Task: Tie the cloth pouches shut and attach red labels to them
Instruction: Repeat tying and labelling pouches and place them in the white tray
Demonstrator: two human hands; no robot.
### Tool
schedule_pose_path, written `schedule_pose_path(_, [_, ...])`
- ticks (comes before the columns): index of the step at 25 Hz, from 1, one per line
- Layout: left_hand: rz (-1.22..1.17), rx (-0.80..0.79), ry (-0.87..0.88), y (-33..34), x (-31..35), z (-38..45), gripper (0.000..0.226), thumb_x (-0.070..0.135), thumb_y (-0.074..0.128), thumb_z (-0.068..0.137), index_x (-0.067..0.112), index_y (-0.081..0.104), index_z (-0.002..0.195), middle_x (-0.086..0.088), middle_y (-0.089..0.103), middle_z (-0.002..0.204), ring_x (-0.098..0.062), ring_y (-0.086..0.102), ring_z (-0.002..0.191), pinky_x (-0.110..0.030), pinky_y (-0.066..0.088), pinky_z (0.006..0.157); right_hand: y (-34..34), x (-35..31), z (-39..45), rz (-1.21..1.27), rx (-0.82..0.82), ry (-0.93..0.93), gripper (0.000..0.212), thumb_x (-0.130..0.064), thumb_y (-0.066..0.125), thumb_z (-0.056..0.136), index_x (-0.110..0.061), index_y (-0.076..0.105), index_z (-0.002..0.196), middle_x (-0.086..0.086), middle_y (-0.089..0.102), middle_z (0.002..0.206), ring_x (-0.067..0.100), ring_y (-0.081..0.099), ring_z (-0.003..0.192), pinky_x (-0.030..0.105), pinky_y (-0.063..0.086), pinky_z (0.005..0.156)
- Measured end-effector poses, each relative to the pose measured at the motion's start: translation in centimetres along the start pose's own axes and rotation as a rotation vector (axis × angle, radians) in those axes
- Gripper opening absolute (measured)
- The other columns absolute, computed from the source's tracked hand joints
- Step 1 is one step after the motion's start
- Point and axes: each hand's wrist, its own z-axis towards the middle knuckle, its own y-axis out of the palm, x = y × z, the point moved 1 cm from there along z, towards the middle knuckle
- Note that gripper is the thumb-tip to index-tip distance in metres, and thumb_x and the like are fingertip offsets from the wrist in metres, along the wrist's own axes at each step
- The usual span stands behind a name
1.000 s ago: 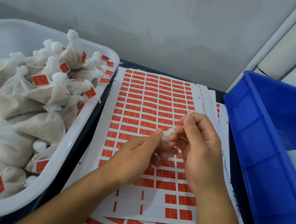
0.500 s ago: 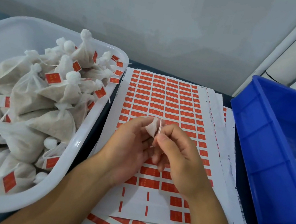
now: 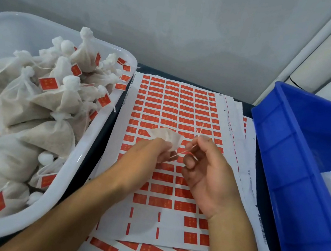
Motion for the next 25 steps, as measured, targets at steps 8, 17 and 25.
schedule_pose_path(8, [0.293, -0.029, 0.276, 1.0, -0.6, -0.2, 0.040, 0.049, 0.050, 0.099, 0.023, 0.065, 0.073, 0.003, 0.061, 0.064, -0.014, 0.062, 0.058, -0.032, 0.057, 0.053, 0.0, -0.3, -0.7, -0.666, -0.096, -0.450, 0.015, -0.049, 0.065, 0.090, -0.039, 0.076, 0.093, -0.030, 0.056, 0.135, 0.001, 0.051, 0.132, 0.022, 0.054, 0.093])
schedule_pose_path(17, [0.085, -0.141, 0.372, 1.0, -0.2, -0.5, 0.039, 0.036, 0.030, 0.105, 0.031, 0.067, 0.095, 0.008, 0.071, 0.092, -0.013, 0.068, 0.091, -0.030, 0.057, 0.078, -0.7, -0.2, -0.5, -0.584, -0.255, -0.449, 0.015, -0.027, 0.060, 0.101, -0.026, 0.072, 0.111, -0.013, 0.072, 0.112, 0.013, 0.067, 0.111, 0.021, 0.058, 0.076])
schedule_pose_path(25, [-0.059, -0.055, 0.237, 0.3, 0.7, -0.2, 0.054, 0.030, 0.038, 0.109, 0.025, 0.073, 0.068, 0.010, 0.073, 0.079, -0.006, 0.070, 0.084, -0.010, 0.052, 0.075, -1.0, -0.6, -0.5, -0.594, -0.127, -0.525, 0.009, -0.032, 0.067, 0.093, -0.028, 0.066, 0.101, -0.012, 0.067, 0.092, 0.019, 0.069, 0.090, 0.025, 0.060, 0.072])
